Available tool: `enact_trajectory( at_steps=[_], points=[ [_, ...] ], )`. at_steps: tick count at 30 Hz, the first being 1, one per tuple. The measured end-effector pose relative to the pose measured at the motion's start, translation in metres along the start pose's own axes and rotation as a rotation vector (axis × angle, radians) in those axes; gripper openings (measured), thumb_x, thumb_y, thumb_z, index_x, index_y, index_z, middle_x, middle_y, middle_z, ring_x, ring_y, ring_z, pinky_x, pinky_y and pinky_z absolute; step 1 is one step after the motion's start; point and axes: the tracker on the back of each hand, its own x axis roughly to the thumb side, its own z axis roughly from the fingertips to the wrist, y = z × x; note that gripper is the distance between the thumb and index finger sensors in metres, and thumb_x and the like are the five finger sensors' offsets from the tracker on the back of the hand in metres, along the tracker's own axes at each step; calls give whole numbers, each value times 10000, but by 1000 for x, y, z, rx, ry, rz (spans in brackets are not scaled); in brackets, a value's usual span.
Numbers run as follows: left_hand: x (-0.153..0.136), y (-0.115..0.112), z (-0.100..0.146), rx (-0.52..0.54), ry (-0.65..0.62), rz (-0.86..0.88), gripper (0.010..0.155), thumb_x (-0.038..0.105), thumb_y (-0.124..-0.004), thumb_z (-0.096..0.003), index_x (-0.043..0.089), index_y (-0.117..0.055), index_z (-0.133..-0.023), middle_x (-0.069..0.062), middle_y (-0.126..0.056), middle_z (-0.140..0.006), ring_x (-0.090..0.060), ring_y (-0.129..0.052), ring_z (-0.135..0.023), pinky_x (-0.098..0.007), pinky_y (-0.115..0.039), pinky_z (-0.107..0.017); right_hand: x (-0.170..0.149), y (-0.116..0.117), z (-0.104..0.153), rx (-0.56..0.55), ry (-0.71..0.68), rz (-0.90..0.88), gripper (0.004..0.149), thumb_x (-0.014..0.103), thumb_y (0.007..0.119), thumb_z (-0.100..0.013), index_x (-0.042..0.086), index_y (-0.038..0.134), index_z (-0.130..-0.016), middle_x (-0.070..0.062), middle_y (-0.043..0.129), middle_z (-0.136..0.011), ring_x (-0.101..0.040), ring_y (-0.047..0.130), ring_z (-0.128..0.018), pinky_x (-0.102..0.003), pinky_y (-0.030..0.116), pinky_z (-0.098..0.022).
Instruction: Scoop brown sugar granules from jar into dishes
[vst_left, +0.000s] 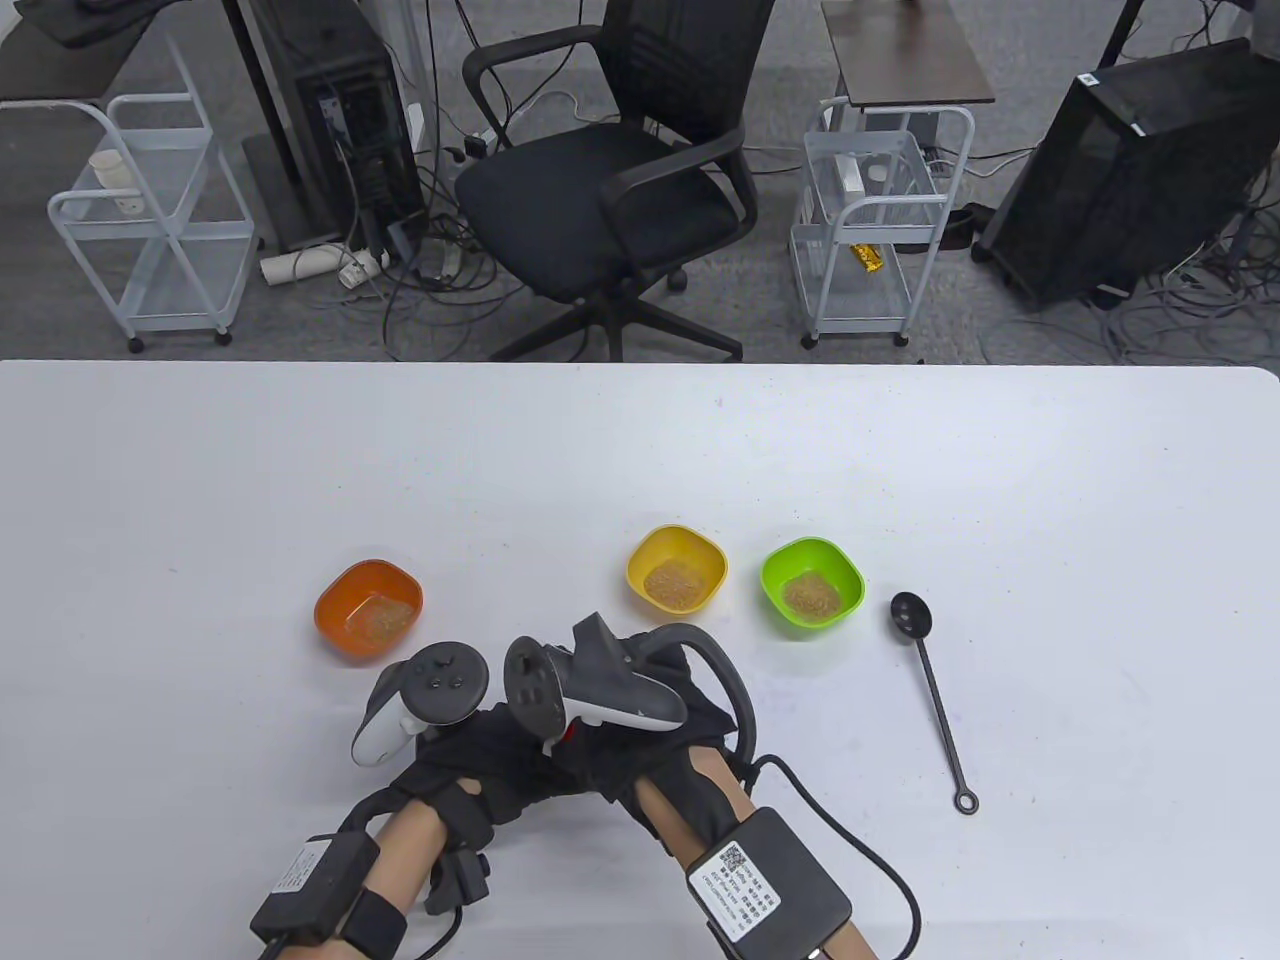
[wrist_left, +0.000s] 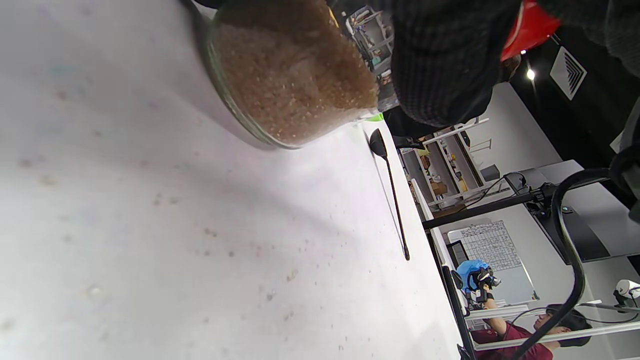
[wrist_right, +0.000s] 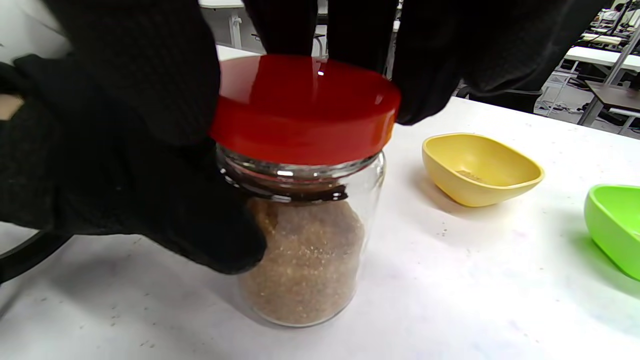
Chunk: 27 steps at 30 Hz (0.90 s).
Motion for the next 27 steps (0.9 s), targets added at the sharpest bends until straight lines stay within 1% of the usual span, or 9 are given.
enact_trajectory(
  at_steps=[8, 13, 15, 17, 19, 21, 23, 25, 27],
  points=[
    [0, 0, 0, 2, 0, -2, 1120, 565, -960, -513, 206, -142, -1188, -32, -279, -1301, -314, -395, -1277, -521, -477, -910, 2, -1, -5, 16, 23, 61, 786, 568, 837, -469, 199, 569, -1110, -174, 698, -1130, -477, 907, -824, -646, 755, -646],
    [0, 0, 0, 4, 0, -6, 1120, 565, -958, -514, 200, -141, -1188, -39, -279, -1300, -324, -399, -1275, -522, -481, -909, 6, 6, -10, -125, 82, 185, 877, 723, 716, -418, 97, 720, -1033, -173, 934, -886, -271, 1090, -511, -495, 918, -478],
    [0, 0, 0, 3, -1, -6, 1119, 566, -957, -514, 200, -141, -1187, -40, -281, -1300, -318, -396, -1276, -522, -481, -910, 8, 5, -10, -106, 86, 199, 888, 734, 696, -414, 96, 728, -1030, -173, 947, -869, -240, 1101, -459, -474, 933, -447],
    [0, 0, 0, 2, -1, -4, 1121, 566, -958, -514, 201, -140, -1187, -41, -277, -1301, -322, -395, -1276, -522, -478, -910, 8, 4, -10, -17, 83, 195, 902, 727, 689, -420, 138, 613, -1099, -158, 879, -971, -317, 1063, -618, -533, 878, -546],
    [0, 0, 0, 1, -1, -3, 1120, 564, -959, -514, 200, -140, -1187, -40, -278, -1300, -320, -396, -1276, -523, -478, -909, 8, 2, -8, 73, 25, 170, 893, 685, 756, -430, 249, 440, -1142, -164, 607, -1183, -430, 931, -843, -612, 777, -661],
    [0, 0, 0, 1, -2, -4, 1120, 564, -959, -515, 198, -141, -1187, -42, -277, -1300, -323, -394, -1276, -524, -479, -909, 8, 1, -9, 92, -3, 159, 847, 608, 829, -444, 272, 464, -1129, -142, 609, -1182, -432, 924, -855, -614, 775, -667],
    [0, 0, 0, 2, -2, -6, 1120, 563, -958, -515, 196, -140, -1187, -43, -277, -1300, -326, -396, -1275, -524, -480, -909, 9, 1, -11, 53, -24, 196, 817, 617, 821, -444, 260, 519, -1114, -140, 693, -1136, -405, 978, -798, -589, 820, -638],
    [0, 0, 0, 4, -1, -9, 1117, 562, -956, -518, 193, -142, -1187, -47, -278, -1300, -333, -400, -1273, -526, -483, -908, 11, 4, -12, 21, 1, 196, 829, 641, 768, -456, 169, 570, -1108, -190, 787, -1058, -368, 1045, -689, -563, 871, -582],
    [0, 0, 0, 5, -1, -11, 1119, 564, -955, -517, 193, -140, -1188, -49, -278, -1300, -328, -399, -1274, -525, -484, -909, 11, 8, -14, -54, 37, 218, 869, 685, 695, -445, 79, 653, -1067, -215, 911, -920, -280, 1112, -507, -498, 935, -477]
  ],
)
